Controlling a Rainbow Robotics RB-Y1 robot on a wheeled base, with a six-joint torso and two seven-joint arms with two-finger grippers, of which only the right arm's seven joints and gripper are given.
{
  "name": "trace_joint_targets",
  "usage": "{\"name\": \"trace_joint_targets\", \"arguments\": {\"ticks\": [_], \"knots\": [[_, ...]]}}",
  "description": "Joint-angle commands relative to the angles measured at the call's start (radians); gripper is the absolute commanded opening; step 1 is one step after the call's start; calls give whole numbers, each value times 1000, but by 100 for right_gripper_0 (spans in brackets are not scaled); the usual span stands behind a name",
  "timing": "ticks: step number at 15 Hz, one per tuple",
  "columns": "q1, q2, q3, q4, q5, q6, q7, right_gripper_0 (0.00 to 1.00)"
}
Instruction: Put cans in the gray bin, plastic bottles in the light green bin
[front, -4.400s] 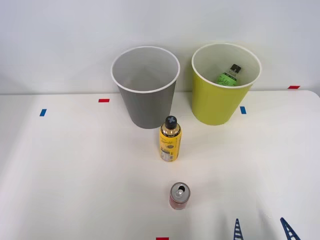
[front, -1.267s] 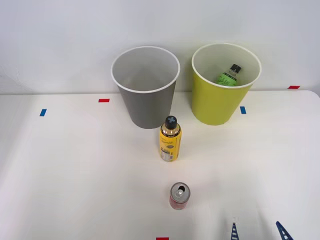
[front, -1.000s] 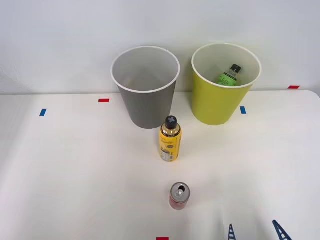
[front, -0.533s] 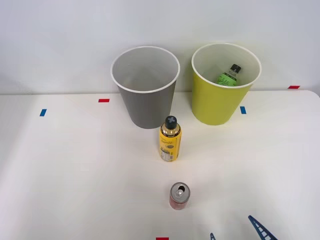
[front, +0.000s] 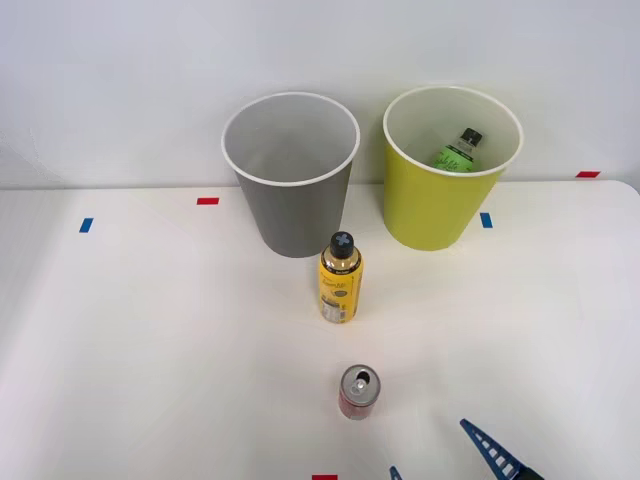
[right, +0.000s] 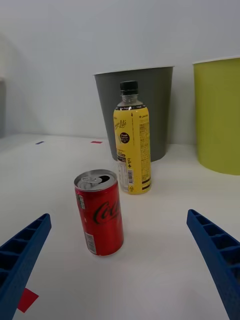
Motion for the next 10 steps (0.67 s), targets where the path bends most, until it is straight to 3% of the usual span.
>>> {"name": "trace_joint_targets", "arguments": {"ticks": [1,10], "knots": [[-17,-9,15,0,-2,-6,-14,94],[-160,17,66,169,15,-109,-45,94]]}}
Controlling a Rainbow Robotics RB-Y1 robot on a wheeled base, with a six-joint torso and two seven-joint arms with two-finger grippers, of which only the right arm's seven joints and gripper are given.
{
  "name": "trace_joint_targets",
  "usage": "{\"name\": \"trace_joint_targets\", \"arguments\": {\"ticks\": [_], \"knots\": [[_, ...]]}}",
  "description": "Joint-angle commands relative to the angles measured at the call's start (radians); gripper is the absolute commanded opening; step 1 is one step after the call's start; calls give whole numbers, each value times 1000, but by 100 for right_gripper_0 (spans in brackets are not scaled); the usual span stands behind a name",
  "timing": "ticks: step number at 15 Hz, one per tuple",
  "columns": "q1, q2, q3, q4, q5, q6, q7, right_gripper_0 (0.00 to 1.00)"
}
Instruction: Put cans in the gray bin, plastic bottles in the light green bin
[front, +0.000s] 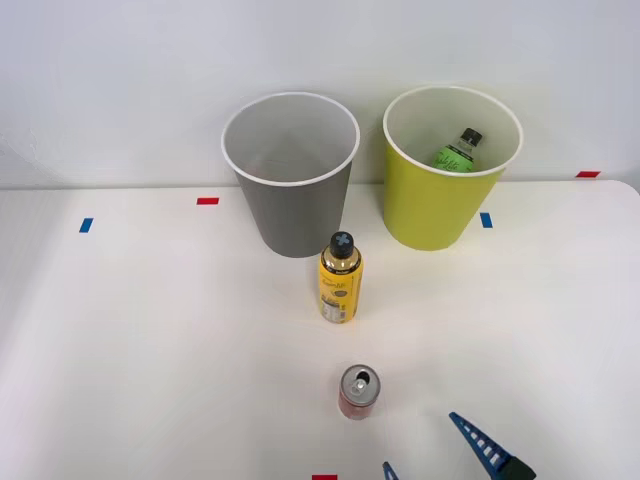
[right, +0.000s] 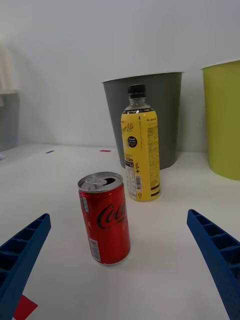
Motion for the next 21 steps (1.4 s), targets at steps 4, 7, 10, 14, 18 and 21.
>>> {"name": "trace_joint_targets", "arguments": {"ticks": [4,7,10,14,18,21], "knots": [[-132,68,42,127,23,-1,5,94],[-195,123,56,179,29,5,9,94],[-232,166,53,185,29,68,15,94],[-260,189,48,185,25,126,25,94],[-281,220,36,185,22,177,33,94],[-287,226,31,185,17,188,33,94]]}}
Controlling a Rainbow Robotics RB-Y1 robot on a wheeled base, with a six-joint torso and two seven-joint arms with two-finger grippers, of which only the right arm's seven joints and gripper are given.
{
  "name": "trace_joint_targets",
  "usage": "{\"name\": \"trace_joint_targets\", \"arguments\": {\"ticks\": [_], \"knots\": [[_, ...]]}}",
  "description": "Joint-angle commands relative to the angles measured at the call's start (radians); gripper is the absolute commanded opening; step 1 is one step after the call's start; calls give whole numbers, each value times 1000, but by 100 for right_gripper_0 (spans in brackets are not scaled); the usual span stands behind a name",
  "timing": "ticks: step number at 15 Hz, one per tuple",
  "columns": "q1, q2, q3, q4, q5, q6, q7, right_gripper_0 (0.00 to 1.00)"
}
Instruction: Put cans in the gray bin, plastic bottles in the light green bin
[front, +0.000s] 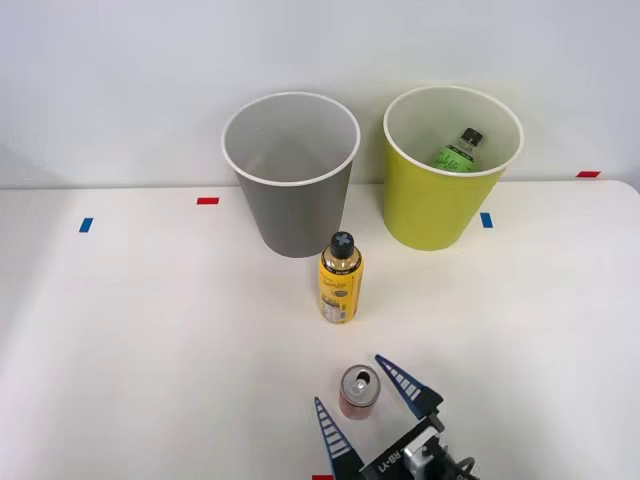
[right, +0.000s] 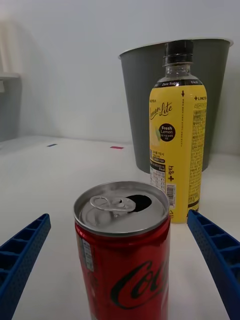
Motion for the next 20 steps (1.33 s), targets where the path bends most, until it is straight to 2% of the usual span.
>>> {"name": "trace_joint_targets", "arguments": {"ticks": [1,2,3,4,5,13,15,18,20], "knots": [[-4,4,-5,0,-5,6,0,94],[-4,4,-5,0,-3,6,4,93],[-5,4,-5,0,1,6,5,51],[-5,4,-6,0,0,6,8,3],[-5,7,-12,-2,0,5,8,0],[44,6,-43,-22,0,-21,7,0],[85,-22,-58,-94,7,-14,-1,0],[154,-91,-75,-276,6,83,-23,0],[209,-148,-98,-456,-5,198,-42,0]]}}
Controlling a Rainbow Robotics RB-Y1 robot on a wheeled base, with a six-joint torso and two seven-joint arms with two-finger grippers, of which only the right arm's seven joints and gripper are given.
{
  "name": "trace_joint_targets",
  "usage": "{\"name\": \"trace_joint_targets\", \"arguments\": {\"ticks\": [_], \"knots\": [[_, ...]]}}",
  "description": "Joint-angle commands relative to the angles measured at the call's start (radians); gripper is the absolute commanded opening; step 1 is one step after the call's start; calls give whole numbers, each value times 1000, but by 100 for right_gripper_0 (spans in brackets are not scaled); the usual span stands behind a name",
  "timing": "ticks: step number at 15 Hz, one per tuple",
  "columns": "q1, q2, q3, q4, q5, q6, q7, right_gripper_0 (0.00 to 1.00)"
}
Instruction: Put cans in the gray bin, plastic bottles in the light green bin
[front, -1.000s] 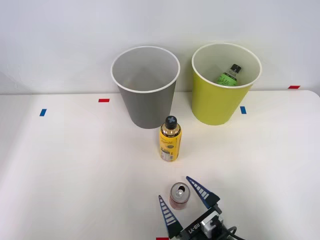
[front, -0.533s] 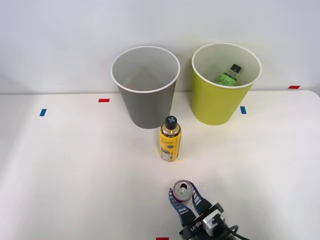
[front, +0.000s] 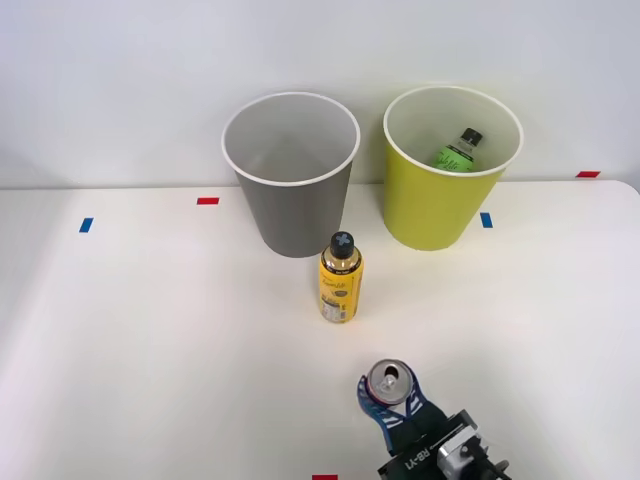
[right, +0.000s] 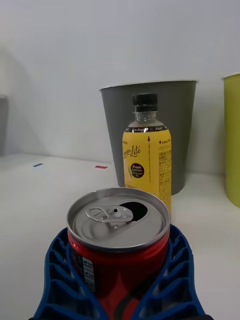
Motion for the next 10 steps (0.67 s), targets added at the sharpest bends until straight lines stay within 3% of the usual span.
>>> {"name": "trace_joint_targets", "arguments": {"ticks": [1,3,7,10], "knots": [[91,-90,-39,-274,-18,187,-36,0],[115,-113,-57,-391,-37,264,-56,0],[80,-108,-54,-485,-141,296,-76,0],[26,-77,-95,-659,-215,519,-78,0]]}}
